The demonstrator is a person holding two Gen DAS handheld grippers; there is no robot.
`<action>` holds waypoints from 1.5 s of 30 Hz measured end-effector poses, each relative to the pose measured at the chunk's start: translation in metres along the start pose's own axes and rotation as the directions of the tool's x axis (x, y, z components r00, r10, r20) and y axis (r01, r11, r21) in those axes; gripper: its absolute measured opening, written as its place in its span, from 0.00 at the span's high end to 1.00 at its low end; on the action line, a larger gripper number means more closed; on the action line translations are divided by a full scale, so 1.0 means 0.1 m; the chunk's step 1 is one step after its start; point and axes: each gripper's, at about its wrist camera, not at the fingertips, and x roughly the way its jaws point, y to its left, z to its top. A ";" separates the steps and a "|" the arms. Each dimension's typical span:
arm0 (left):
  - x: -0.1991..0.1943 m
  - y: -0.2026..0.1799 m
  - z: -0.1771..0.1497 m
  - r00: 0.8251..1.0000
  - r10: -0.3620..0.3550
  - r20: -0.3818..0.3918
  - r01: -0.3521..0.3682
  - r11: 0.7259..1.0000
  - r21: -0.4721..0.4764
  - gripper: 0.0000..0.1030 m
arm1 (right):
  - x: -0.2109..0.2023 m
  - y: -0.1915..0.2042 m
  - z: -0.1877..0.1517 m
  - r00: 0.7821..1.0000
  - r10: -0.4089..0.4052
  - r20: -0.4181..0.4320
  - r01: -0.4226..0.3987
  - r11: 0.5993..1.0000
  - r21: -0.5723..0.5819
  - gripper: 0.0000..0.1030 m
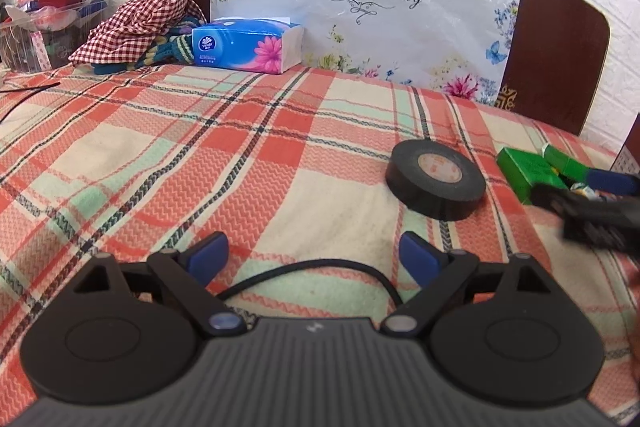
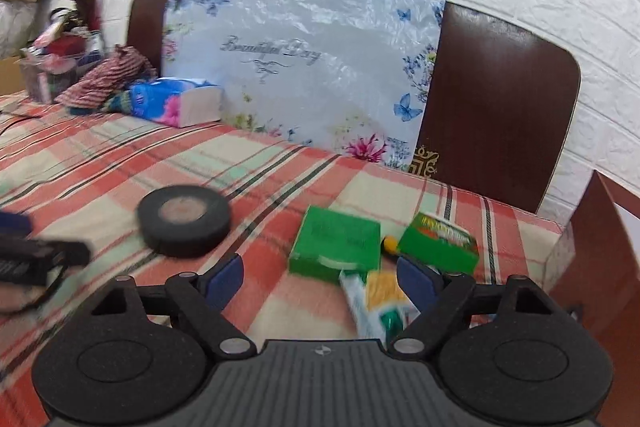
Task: Organize objects
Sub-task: 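Grasp the flat green box with the right gripper and lift it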
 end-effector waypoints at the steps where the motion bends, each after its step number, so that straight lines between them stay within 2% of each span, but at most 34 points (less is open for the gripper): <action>1: 0.00 0.00 0.00 1.000 -0.003 0.002 0.003 1.000 -0.002 0.09 | 0.13 -0.02 0.06 1.000 -0.010 -0.017 0.010 1.000 0.016 0.21; 3: 0.01 0.01 0.01 1.000 -0.010 0.006 0.010 1.000 -0.009 0.09 | 0.42 -0.08 0.12 0.996 -0.005 -0.087 0.010 0.998 0.063 0.22; 5: 0.01 0.02 0.01 1.000 -0.014 0.009 0.014 1.000 -0.019 0.09 | 0.66 -0.17 0.13 0.987 0.042 -0.157 -0.019 0.990 0.142 0.32; 6: 0.02 0.03 0.02 1.000 -0.015 0.010 0.015 1.000 -0.022 0.09 | 0.67 -0.21 0.13 0.989 0.056 -0.139 -0.031 0.984 0.175 0.41; 8: 0.03 0.03 0.02 1.000 -0.017 0.012 0.018 0.999 -0.028 0.09 | 0.65 -0.19 0.12 0.991 0.051 -0.126 -0.029 0.984 0.176 0.42; 11: 0.03 0.05 0.02 1.000 -0.021 0.013 0.022 0.999 -0.037 0.09 | 0.49 -0.05 0.05 0.994 0.073 -0.079 -0.066 0.993 0.098 0.42; 15: 0.04 0.06 0.03 1.000 -0.024 0.012 0.024 0.999 -0.040 0.09 | 0.07 0.22 -0.10 0.993 0.117 -0.021 -0.118 0.990 -0.074 0.42; 20: 0.04 0.06 0.02 1.000 -0.022 0.011 0.023 0.999 -0.036 0.09 | -0.53 0.33 -0.37 0.985 0.171 -0.036 -0.175 0.959 -0.222 0.42; 23: 0.05 0.03 0.02 1.000 -0.015 0.006 0.015 1.000 -0.023 0.09 | -0.88 0.26 -0.56 0.989 0.138 -0.043 -0.144 0.955 -0.258 0.42; 25: 0.06 0.01 0.02 1.000 -0.008 0.002 0.008 1.000 -0.008 0.09 | -1.05 0.08 -0.66 0.994 0.091 -0.063 -0.102 0.973 -0.209 0.42; 28: 0.06 -0.05 0.01 1.000 0.007 -0.011 -0.007 0.999 0.032 0.08 | -1.21 -0.32 -0.80 0.994 -0.008 -0.113 0.000 0.998 -0.065 0.41; 31: 0.06 -0.18 -0.01 0.999 0.031 -0.030 -0.027 0.994 0.103 0.08 | -1.35 -0.70 -0.94 0.986 -0.060 -0.159 0.077 0.992 0.104 0.40; 32: 0.05 -0.23 -0.01 0.999 0.035 -0.035 -0.030 0.992 0.125 0.08 | -1.40 -0.78 -0.98 0.984 -0.070 -0.164 0.095 0.984 0.148 0.30; 33: 0.02 -0.28 -0.02 0.999 0.033 -0.043 -0.027 0.990 0.137 0.08 | -1.43 -0.84 -1.03 0.982 -0.078 -0.171 0.109 0.977 0.184 0.25; 36: -0.11 -0.45 -0.06 0.995 -0.038 -0.092 0.047 0.994 0.094 0.10 | -1.48 -0.91 -1.08 0.985 -0.058 -0.164 0.096 0.969 0.228 0.23; 38: -0.25 -0.63 -0.07 0.982 -0.143 -0.123 0.151 0.987 0.060 0.13 | -1.48 -0.87 -1.09 0.985 -0.059 -0.160 0.092 0.974 0.209 0.18; 39: -0.32 -0.74 -0.07 0.970 -0.201 -0.138 0.210 0.976 0.056 0.16 | -1.47 -0.84 -1.09 0.986 -0.059 -0.156 0.089 0.977 0.195 0.18; 41: -0.45 -1.00 -0.07 0.939 -0.297 -0.171 0.313 0.947 0.073 0.17 | -1.47 -0.83 -1.11 0.988 -0.055 -0.148 0.081 0.981 0.175 0.17; 45: -0.59 -1.51 -0.08 0.876 -0.412 -0.251 0.451 0.884 0.121 0.19 | -1.46 -0.84 -1.11 0.990 -0.037 -0.138 0.063 0.980 0.190 0.17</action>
